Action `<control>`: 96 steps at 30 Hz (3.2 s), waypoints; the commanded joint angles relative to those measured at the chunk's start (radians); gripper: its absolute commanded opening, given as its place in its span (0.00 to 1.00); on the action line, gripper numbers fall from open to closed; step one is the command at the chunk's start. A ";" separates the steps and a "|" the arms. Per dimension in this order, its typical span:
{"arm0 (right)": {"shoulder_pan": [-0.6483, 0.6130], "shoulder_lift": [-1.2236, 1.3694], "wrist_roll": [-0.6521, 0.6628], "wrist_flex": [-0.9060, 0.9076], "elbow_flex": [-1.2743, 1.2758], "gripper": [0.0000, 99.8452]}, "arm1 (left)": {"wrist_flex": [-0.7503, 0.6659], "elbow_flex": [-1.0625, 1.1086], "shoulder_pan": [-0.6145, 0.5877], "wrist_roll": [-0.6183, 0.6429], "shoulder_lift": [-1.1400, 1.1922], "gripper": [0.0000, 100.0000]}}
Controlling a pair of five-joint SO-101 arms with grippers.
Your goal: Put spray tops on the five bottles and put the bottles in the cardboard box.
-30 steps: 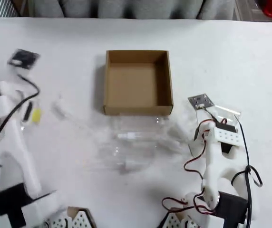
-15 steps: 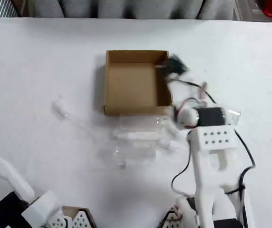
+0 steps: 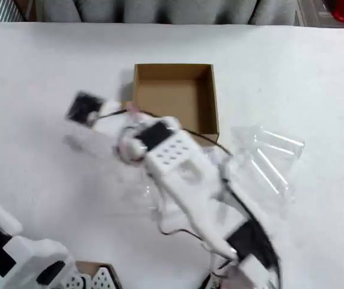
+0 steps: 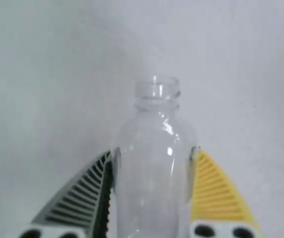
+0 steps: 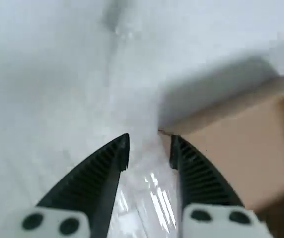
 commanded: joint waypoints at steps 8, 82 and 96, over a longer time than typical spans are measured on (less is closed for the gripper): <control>-0.088 0.533 -0.083 0.139 -0.724 0.18 | 0.106 -0.068 0.114 0.132 -0.012 0.02; 0.018 1.176 -0.362 0.521 -1.760 0.02 | 0.146 0.064 0.401 0.135 -0.188 0.02; 0.107 0.527 -0.358 0.719 -1.274 0.01 | 0.021 0.483 0.700 0.192 -0.802 0.02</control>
